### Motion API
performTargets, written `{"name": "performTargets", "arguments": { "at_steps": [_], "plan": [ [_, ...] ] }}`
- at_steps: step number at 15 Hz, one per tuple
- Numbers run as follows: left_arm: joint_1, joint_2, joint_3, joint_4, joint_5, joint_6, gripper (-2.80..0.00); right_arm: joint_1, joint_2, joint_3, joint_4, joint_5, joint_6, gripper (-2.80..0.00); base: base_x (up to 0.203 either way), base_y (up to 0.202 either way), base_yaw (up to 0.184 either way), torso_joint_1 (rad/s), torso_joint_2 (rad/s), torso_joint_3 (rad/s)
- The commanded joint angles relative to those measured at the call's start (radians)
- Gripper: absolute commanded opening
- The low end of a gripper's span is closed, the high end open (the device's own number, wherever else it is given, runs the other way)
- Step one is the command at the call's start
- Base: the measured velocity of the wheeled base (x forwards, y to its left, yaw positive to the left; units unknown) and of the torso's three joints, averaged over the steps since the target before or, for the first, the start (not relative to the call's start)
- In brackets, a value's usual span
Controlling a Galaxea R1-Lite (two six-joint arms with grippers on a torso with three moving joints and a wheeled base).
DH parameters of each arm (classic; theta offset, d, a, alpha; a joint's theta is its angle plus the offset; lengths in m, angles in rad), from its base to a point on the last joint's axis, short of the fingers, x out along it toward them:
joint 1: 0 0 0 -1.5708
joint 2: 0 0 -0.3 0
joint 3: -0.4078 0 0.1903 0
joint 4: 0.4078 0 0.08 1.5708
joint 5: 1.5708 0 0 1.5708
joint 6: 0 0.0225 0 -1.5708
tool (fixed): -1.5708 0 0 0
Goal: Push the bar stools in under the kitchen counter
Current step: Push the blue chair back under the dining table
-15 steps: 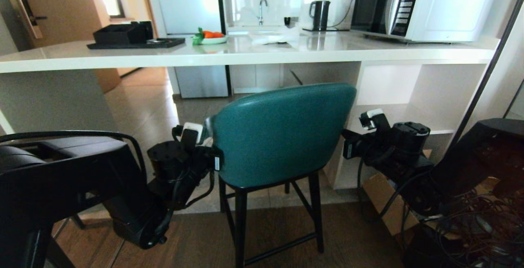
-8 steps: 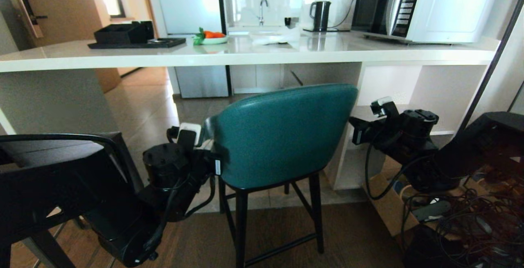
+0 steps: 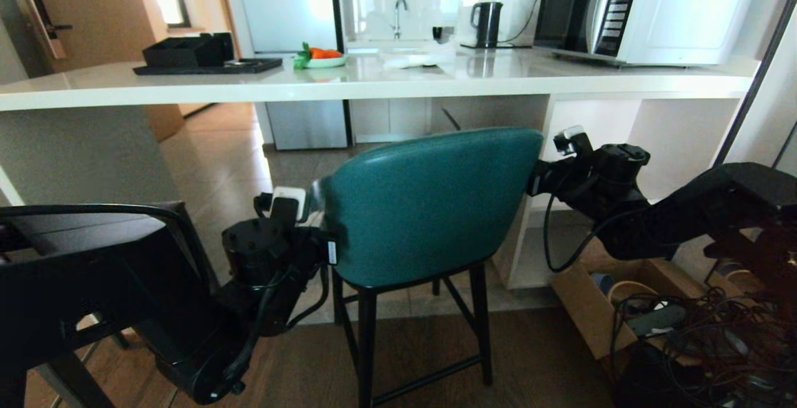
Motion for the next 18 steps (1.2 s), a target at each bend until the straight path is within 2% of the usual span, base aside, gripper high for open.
{"name": "performTargets", "arguments": {
  "at_steps": [1, 5, 9, 11, 18],
  "plan": [
    [-0.003, 0.045, -0.029, -0.002, 0.004, 0.000, -2.80, 0.040, 0.028, -0.014, -0.003, 0.026, 0.000, -2.80, 0.000, 0.000, 0.000, 0.000, 0.00, 0.000],
    [-0.032, 0.093, -0.126, 0.043, 0.031, 0.000, -2.80, 0.076, 0.003, 0.071, -0.056, 0.031, 0.000, -2.80, 0.000, 0.000, 0.000, 0.000, 0.00, 0.000],
    [-0.017, 0.122, -0.225, 0.104, 0.032, 0.006, -2.80, 0.082, -0.030, 0.207, -0.131, 0.064, -0.004, -2.80, 0.000, 0.000, 0.000, 0.000, 0.00, 0.000],
    [-0.014, 0.127, -0.263, 0.143, 0.031, 0.009, -2.80, 0.078, -0.029, 0.219, -0.137, 0.071, -0.015, -2.80, 0.000, 0.000, 0.000, 0.000, 0.00, 0.000],
    [0.038, 0.171, -0.312, 0.147, 0.025, 0.028, -2.80, 0.089, -0.048, 0.229, -0.138, 0.071, -0.026, -2.80, 0.000, 0.000, 0.000, 0.000, 0.00, 0.000]
  ]
}}
